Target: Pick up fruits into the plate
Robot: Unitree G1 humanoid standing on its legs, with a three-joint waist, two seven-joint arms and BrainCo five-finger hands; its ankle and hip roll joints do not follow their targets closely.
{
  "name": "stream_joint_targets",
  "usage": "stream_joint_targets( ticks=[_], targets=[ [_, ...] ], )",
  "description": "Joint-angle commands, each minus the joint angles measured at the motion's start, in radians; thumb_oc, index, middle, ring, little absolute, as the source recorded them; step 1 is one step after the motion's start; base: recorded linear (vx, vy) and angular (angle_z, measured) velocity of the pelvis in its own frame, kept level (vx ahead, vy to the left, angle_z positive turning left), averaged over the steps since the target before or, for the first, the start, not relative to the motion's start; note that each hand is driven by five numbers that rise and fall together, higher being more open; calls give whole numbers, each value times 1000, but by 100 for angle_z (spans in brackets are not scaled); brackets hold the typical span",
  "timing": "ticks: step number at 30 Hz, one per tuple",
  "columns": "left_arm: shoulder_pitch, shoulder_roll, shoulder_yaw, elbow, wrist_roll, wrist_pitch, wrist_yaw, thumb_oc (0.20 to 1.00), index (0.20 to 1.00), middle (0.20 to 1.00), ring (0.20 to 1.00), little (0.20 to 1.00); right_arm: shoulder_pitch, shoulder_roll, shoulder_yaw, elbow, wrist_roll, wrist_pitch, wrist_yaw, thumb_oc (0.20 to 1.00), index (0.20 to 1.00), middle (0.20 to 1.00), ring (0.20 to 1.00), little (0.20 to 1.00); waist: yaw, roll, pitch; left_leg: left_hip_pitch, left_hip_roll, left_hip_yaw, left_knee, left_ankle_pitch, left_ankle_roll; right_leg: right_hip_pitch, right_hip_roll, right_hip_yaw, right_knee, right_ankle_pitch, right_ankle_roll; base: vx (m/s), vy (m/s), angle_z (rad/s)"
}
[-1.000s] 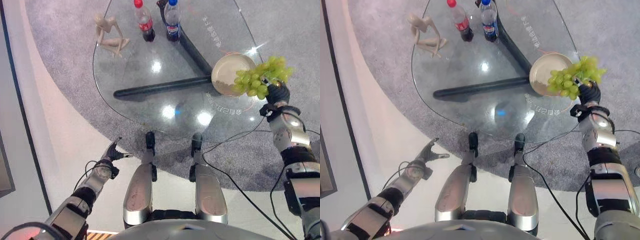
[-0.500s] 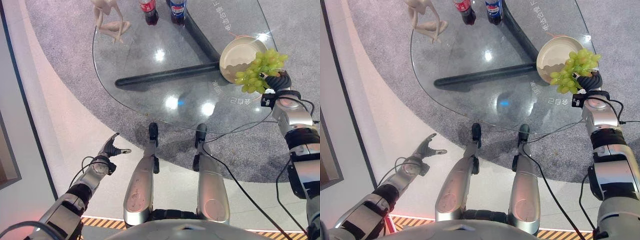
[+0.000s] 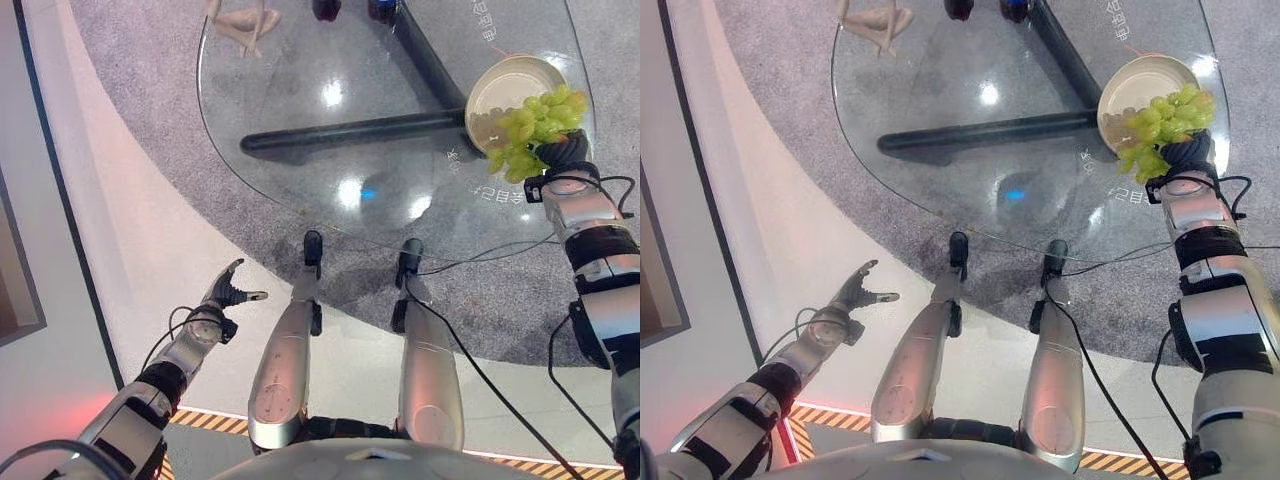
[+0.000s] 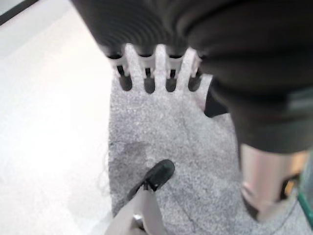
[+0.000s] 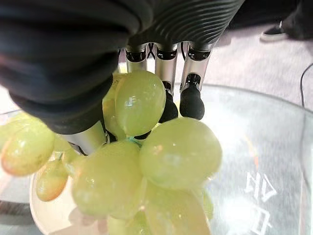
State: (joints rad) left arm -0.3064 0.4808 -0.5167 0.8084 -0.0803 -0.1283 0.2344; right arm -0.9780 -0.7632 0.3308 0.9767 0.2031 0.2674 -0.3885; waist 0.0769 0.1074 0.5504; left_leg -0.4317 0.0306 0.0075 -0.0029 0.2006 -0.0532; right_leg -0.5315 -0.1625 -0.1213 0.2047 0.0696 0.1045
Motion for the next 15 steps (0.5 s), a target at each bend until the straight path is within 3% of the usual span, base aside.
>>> stream_joint_targets(
  ticks=[1, 15],
  targets=[
    [3, 6, -44, 14, -26, -5, 18, 1000, 1000, 1000, 1000, 1000, -78, -81, 67, 8, -48, 6, -99, 200, 200, 200, 200, 200, 6, 22, -30, -39, -69, -4, 159, -190, 33, -20, 68, -67, 74, -91, -42, 6, 39, 4],
    [16, -16, -57, 9, -32, -6, 32, 1000, 1000, 1000, 1000, 1000, -99, -79, 89, -71, -93, 3, -240, 200, 200, 200, 200, 200, 7, 25, -30, -48, -74, -5, 167, -194, 35, -36, 67, -66, 89, -96, -43, 4, 5, 1]
  ],
)
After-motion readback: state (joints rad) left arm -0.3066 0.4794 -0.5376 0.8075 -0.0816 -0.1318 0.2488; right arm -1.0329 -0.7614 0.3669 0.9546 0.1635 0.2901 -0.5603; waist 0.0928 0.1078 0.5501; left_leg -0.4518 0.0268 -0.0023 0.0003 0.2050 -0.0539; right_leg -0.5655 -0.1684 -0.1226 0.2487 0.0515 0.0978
